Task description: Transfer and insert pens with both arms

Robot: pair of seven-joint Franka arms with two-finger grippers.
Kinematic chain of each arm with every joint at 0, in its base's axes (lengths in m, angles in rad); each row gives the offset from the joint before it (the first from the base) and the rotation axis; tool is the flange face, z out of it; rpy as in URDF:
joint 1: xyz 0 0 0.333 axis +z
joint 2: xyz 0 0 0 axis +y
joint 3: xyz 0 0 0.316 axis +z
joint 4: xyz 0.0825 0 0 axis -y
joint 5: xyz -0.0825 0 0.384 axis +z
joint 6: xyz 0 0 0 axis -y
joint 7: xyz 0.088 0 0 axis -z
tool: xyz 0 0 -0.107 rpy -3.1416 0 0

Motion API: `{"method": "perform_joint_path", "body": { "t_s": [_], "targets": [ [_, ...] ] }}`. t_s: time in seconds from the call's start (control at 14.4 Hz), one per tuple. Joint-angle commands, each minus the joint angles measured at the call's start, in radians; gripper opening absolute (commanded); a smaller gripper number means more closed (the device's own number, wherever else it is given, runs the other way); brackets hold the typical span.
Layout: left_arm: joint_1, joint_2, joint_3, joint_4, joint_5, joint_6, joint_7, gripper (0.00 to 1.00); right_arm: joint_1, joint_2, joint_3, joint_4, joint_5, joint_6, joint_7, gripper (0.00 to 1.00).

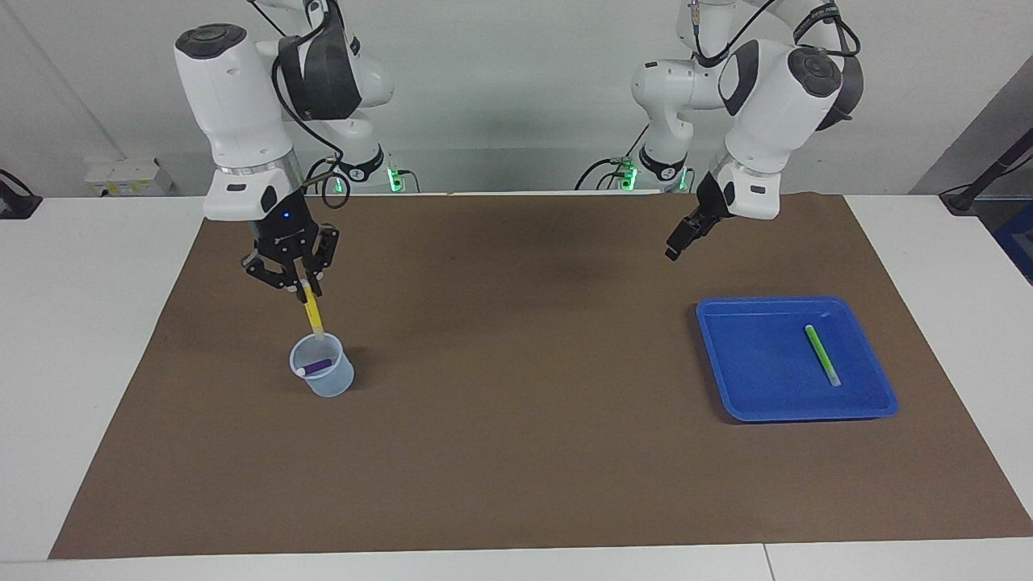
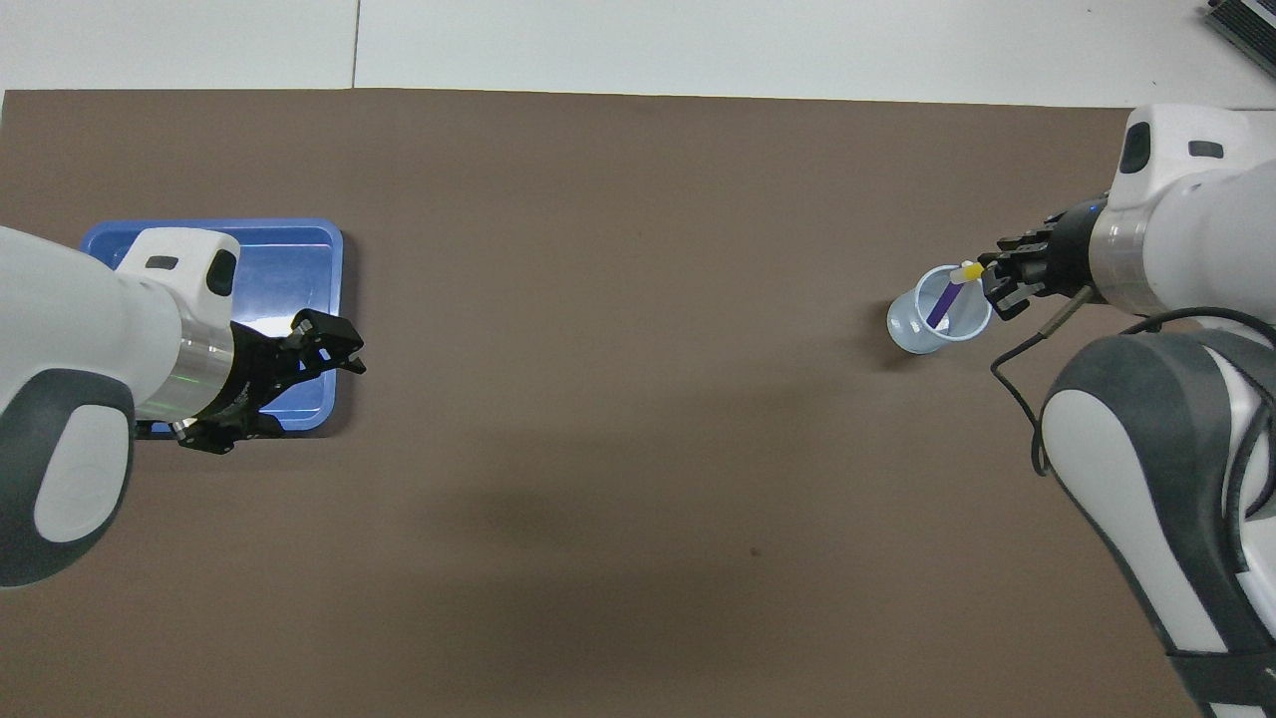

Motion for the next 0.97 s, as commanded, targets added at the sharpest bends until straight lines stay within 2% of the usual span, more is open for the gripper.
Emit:
{"method": "perform_joint_path", "body": {
  "t_s": [0.0,0.14,0.35,0.56,0.7,0.9],
  "targets": [
    [0.1,-0.021,-0.006,-0.016,0.017,0.003,0.296,1.0,-0.02,0.001,0.013,-0.067,-0.022,0.103,-0.029,0.0],
    [0.123,-0.01,-0.006,-0.016,0.03,0.029,0.393,1.0,-0.057,0.003,0.015,-0.108,-0.022,0.141,-0.061,0.0],
    [0.137,0.008,-0.006,-0.016,0.115,0.099,0.493,1.0,-0.079,0.02,0.015,-0.159,-0.007,0.179,-0.054,0.0],
    [0.204,0.063,-0.006,0.01,0.187,0.157,0.651,1.0,-0.08,0.025,0.015,-0.187,0.013,0.196,-0.047,0.0],
    [0.264,0.132,-0.007,0.012,0.192,0.232,0.732,1.0,-0.077,0.025,0.015,-0.19,0.013,0.194,-0.037,0.0],
    [0.272,0.184,-0.007,0.047,0.191,0.251,0.74,1.0,-0.074,0.025,0.016,-0.207,0.033,0.194,-0.011,0.0]
  ]
}}
